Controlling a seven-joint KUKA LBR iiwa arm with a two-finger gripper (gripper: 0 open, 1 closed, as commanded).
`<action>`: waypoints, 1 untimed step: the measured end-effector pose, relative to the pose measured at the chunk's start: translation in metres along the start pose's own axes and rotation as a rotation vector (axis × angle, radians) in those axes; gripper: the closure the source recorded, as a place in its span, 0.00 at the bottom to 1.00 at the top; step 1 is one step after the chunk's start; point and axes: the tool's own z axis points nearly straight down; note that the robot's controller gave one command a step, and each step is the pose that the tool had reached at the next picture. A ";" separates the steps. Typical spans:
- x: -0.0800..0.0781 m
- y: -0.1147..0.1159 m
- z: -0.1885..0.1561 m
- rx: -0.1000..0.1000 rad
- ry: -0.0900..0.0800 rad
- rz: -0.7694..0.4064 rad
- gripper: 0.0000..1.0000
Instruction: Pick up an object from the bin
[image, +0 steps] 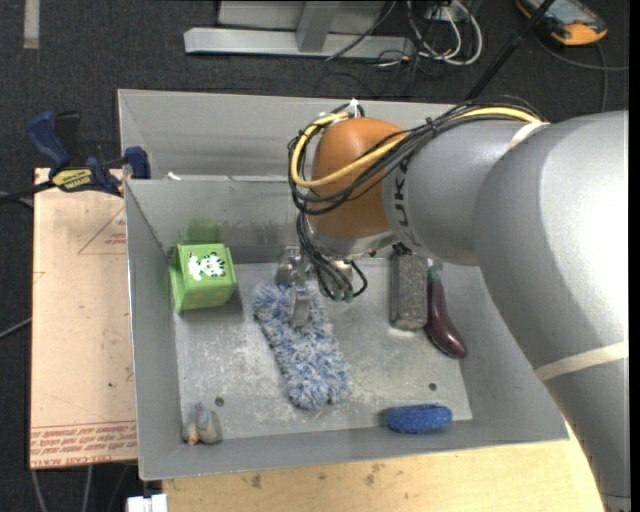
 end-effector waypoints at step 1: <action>0.055 -0.022 -0.122 0.004 0.015 -0.021 1.00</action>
Offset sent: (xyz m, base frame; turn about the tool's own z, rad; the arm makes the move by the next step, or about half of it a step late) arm 0.0000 0.0000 0.0000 0.0000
